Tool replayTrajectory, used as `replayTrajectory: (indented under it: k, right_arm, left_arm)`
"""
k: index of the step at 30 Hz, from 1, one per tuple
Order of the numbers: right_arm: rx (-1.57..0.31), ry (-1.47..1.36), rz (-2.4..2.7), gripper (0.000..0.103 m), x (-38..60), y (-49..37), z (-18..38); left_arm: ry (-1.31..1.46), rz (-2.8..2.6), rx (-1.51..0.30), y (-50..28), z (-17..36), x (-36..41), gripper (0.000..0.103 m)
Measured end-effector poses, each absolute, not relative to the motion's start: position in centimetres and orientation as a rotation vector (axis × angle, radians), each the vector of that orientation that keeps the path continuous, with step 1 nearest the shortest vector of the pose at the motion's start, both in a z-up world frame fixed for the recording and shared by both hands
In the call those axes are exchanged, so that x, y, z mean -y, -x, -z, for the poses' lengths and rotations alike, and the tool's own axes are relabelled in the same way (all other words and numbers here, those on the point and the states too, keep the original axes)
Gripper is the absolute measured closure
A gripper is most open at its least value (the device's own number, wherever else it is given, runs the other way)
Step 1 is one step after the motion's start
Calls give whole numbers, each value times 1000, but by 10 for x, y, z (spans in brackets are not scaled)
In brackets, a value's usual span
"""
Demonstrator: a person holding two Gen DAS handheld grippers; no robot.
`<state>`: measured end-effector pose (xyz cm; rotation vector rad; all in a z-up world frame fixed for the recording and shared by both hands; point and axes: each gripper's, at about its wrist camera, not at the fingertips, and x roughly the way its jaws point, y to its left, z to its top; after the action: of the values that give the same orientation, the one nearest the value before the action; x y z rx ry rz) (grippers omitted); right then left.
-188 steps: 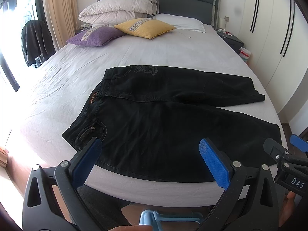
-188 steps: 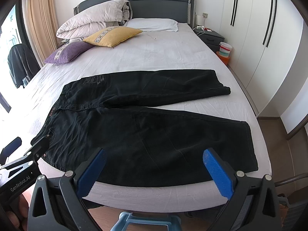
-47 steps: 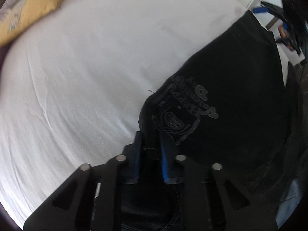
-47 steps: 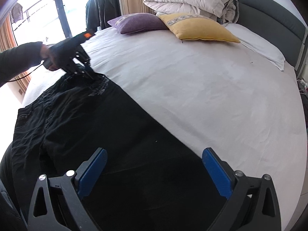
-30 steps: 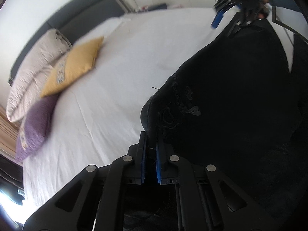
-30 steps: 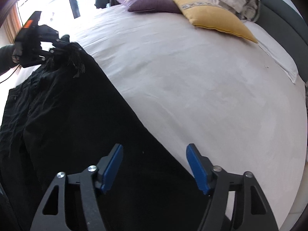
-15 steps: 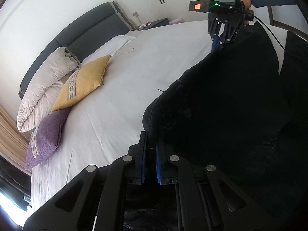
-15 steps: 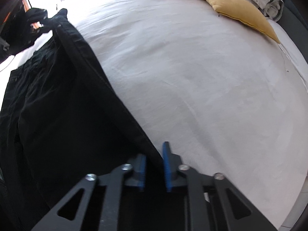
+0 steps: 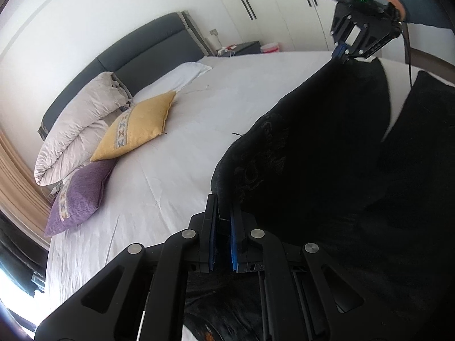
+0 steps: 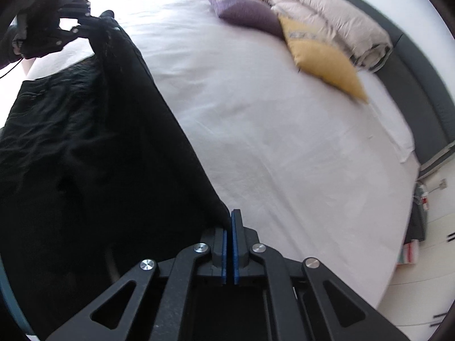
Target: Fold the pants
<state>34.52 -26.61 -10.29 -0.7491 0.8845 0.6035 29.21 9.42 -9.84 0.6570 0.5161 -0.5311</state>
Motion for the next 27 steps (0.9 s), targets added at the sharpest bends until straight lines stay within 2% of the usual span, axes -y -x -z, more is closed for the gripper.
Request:
replayTrajectory:
  k: [4, 9, 13, 18, 27]
  right_arm:
    - [-827, 783, -552, 100, 254, -282, 79]
    - [-827, 752, -508, 100, 250, -215, 79]
    - [-877, 677, -474, 100, 244, -172, 109]
    - [-921, 714, -451, 100, 219, -134, 160]
    - [-909, 743, -389, 100, 205, -103, 171]
  left_arm:
    - [-648, 538, -495, -253, 82, -97, 96]
    - [-655, 558, -486, -199, 78, -102, 96]
    - [-693, 575, -513, -144, 103, -106, 97]
    - [-674, 549, -593, -103, 144, -117, 96]
    - [-614, 489, -604, -51, 179, -124, 96]
